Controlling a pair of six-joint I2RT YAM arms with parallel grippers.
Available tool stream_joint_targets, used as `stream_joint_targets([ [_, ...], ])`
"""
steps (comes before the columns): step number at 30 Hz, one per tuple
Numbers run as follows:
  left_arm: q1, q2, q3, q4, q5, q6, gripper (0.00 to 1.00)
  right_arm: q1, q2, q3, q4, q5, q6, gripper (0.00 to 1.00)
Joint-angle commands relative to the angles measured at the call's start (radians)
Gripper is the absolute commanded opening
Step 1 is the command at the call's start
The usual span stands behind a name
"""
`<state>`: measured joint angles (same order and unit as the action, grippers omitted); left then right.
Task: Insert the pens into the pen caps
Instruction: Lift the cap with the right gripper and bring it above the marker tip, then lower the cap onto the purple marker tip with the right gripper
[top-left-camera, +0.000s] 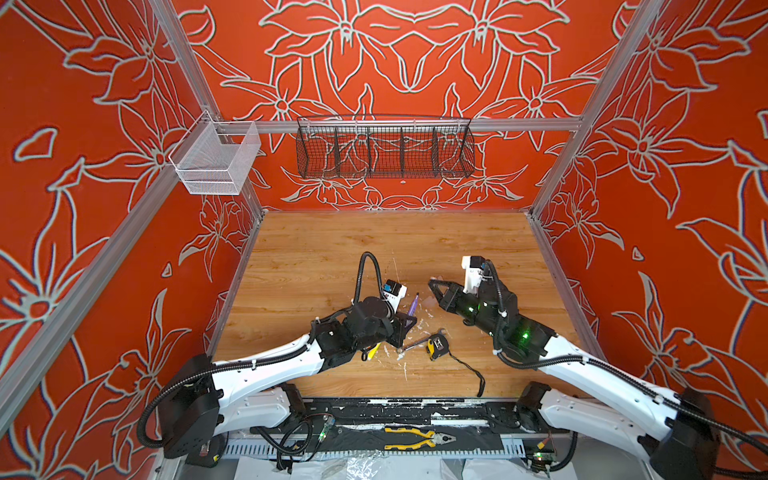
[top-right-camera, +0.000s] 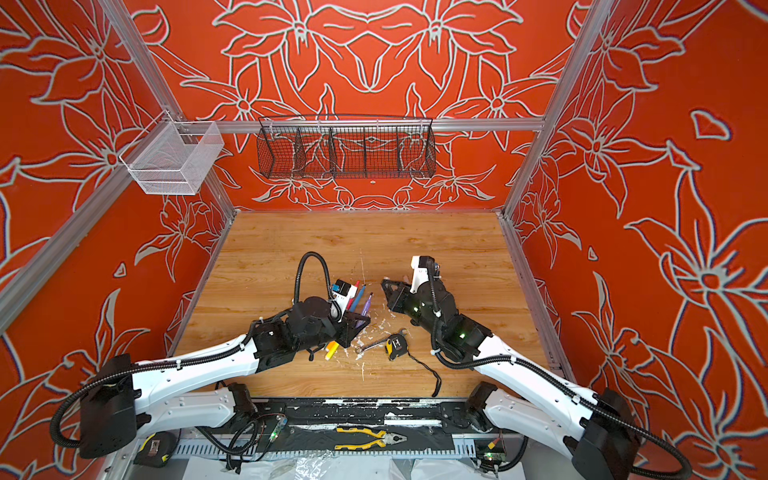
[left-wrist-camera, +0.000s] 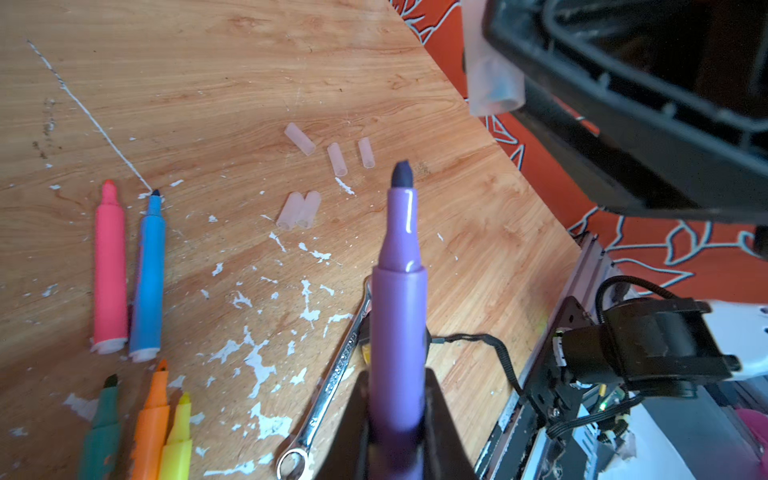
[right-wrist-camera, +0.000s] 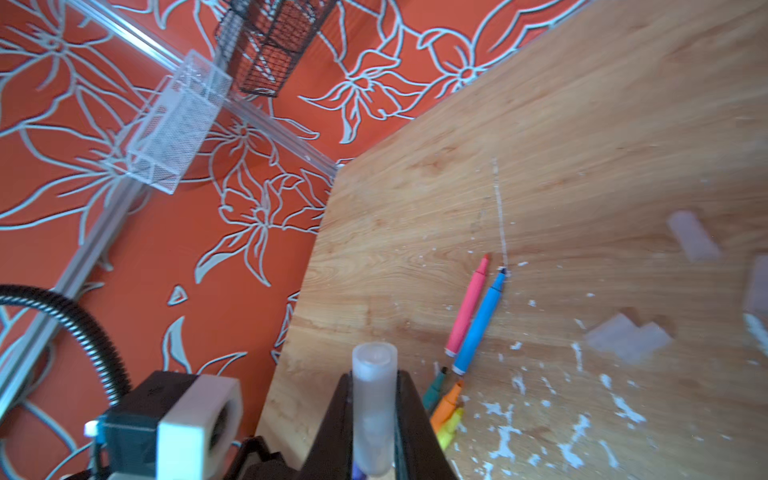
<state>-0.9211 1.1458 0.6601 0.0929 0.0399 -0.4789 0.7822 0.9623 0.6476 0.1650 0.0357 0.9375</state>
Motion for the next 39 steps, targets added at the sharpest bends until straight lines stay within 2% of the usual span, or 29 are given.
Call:
stream_joint_targets([
  [1, 0.001, 0.003, 0.012, 0.056, 0.034, -0.027, 0.00, 0.022, 0.020, -0.007, 0.130, -0.013, 0.026, 0.08],
  [14, 0.001, -0.024, -0.003, 0.073, 0.032, -0.036, 0.00, 0.036, 0.024, -0.034, 0.149, 0.049, 0.008, 0.09],
  [39, 0.001, -0.007, 0.032, 0.070, 0.004, -0.014, 0.00, 0.041, 0.055, -0.062, 0.190, 0.015, 0.024, 0.09],
])
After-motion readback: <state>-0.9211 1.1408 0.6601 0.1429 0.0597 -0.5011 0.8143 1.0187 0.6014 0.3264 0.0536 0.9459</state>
